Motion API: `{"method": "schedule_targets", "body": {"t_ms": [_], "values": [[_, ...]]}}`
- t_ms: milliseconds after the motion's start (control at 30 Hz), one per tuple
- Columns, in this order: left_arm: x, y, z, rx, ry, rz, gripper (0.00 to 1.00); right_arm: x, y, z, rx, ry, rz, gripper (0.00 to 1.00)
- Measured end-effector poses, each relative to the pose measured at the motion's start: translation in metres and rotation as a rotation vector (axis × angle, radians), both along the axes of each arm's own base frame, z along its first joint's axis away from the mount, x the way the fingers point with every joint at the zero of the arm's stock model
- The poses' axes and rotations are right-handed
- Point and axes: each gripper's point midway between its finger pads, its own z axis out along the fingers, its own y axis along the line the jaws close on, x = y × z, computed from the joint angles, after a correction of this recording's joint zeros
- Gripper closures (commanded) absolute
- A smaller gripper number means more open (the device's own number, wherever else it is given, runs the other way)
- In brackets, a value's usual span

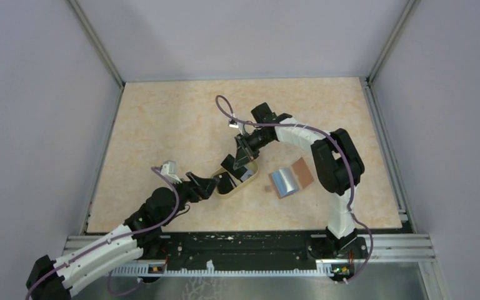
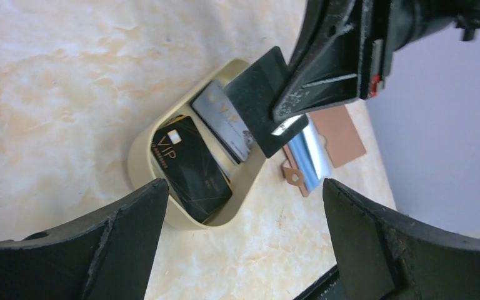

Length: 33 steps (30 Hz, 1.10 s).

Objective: Put the credit cards into the card holder
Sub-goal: Pick up the credit card from the storage box.

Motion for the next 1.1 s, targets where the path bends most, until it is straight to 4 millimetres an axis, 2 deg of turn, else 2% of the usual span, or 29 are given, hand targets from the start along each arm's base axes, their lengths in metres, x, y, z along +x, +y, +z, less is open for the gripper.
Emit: {"method": "schedule_targets", "body": {"t_ms": [133, 233, 333, 433, 500, 567, 700, 767, 933, 1100], "values": [[-0.004, -0.005, 0.012, -0.044, -0.107, -0.056, 0.02, -0.008, 0.002, 0.009, 0.057, 0.031, 0.037, 1.0], [-0.002, -0.013, 0.026, -0.064, -0.171, -0.091, 0.06, -0.012, 0.004, 0.014, 0.094, 0.04, 0.062, 1.0], [0.004, -0.02, 0.031, -0.072, -0.205, -0.124, 0.1, -0.014, 0.005, 0.017, 0.118, 0.044, 0.08, 1.0], [0.018, -0.017, 0.029, -0.083, -0.214, -0.13, 0.18, -0.016, 0.005, 0.02, 0.137, 0.043, 0.094, 1.0], [0.025, -0.014, 0.025, -0.097, -0.209, -0.14, 0.28, -0.017, 0.005, 0.021, 0.146, 0.043, 0.099, 1.0], [0.031, -0.013, 0.021, -0.116, -0.196, -0.16, 0.34, -0.017, 0.005, 0.022, 0.155, 0.045, 0.104, 1.0], [0.032, -0.02, 0.012, -0.155, -0.154, -0.232, 0.49, -0.019, 0.005, 0.026, 0.177, 0.053, 0.117, 1.0], [0.029, -0.027, 0.007, -0.174, -0.127, -0.278, 0.53, -0.021, 0.006, 0.027, 0.189, 0.056, 0.124, 1.0], [0.034, -0.044, 0.002, -0.232, -0.083, -0.376, 0.55, -0.023, 0.006, 0.029, 0.204, 0.066, 0.134, 1.0], [0.038, -0.05, -0.006, -0.287, -0.044, -0.427, 0.59, -0.027, 0.004, 0.03, 0.207, 0.08, 0.141, 1.0]]}}
